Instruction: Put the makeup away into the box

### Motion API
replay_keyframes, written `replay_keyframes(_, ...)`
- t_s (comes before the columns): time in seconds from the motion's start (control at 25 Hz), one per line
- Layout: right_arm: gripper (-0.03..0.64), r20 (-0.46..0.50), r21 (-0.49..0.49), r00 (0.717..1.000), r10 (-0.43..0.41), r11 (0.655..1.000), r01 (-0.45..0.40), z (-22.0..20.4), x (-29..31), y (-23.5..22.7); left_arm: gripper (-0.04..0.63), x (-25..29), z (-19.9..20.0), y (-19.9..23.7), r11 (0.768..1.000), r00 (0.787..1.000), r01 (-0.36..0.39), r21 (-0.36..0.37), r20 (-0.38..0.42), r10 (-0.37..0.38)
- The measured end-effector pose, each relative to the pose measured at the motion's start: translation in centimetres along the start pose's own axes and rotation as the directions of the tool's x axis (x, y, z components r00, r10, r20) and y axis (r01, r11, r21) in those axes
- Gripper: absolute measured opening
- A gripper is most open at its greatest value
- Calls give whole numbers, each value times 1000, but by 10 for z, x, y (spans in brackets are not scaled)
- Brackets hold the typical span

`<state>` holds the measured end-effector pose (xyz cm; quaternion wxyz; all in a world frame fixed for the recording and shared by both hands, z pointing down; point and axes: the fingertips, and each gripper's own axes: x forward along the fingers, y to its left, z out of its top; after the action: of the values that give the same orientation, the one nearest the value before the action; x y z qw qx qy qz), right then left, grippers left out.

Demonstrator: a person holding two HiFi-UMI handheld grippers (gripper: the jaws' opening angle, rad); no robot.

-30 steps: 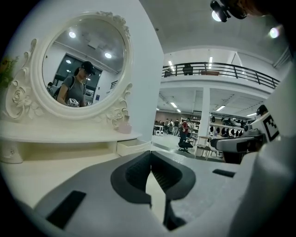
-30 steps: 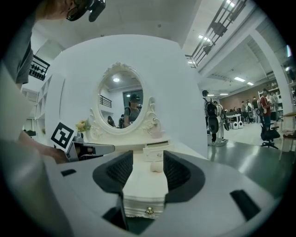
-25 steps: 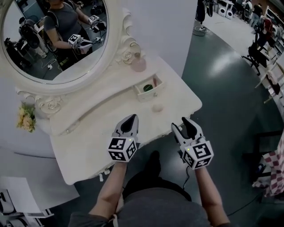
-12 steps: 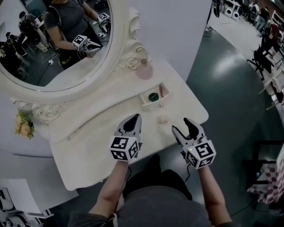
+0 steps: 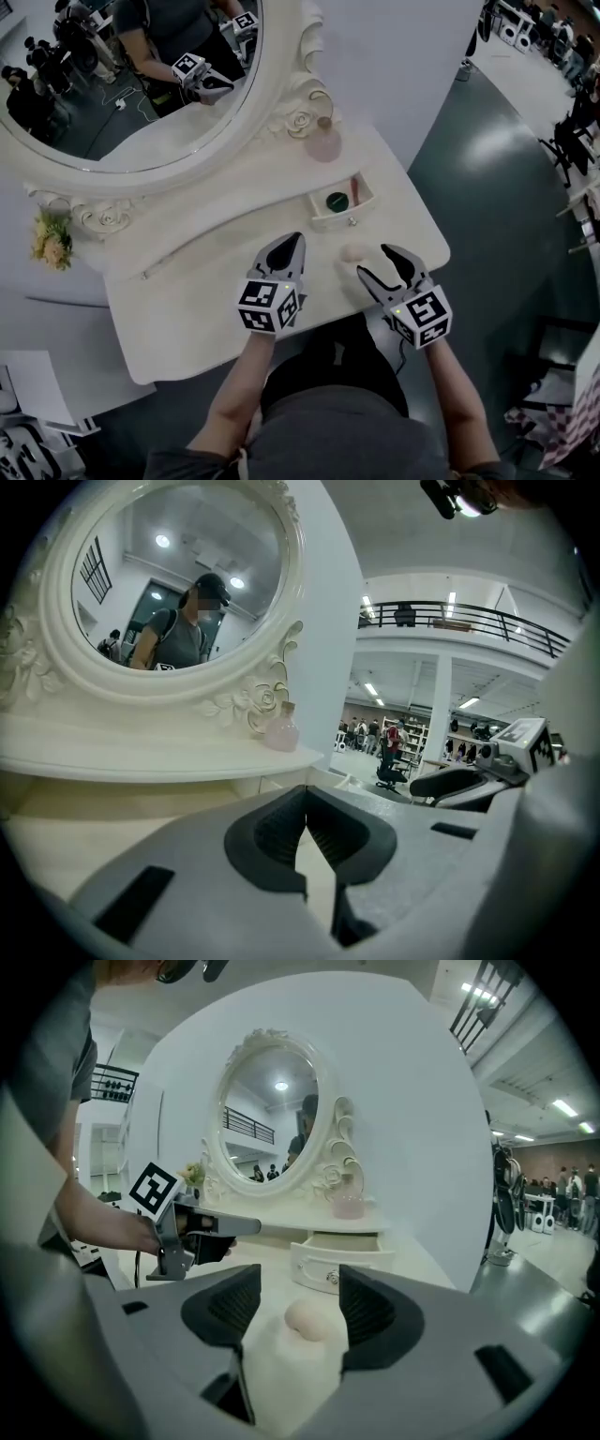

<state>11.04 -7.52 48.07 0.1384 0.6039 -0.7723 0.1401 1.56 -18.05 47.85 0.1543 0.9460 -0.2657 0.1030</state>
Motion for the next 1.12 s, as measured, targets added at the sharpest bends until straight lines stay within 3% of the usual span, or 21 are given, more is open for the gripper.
replay_keyframes(0.2,273,-52,-71,991,122,989,-126,-7,20,1,6,-2,-1,7,996,997,-80,-27,12,80)
replay_keyframes(0.36,273,-125,-183,969,212,955,-233,-16,32,3,6,-3,-5,11,987,988,-154,-49,10,155)
replay_keyframes(0.68,273,-204,-173,923,327,916,-363,-37,49,-1,6,-9,-11,13,959,962,-273,-82,7,274)
replay_keyframes(1.12,262,-347,-237,848,400,838,-492,-65,63,4,6,-35,-25,17,901,910,-411,-141,2,415)
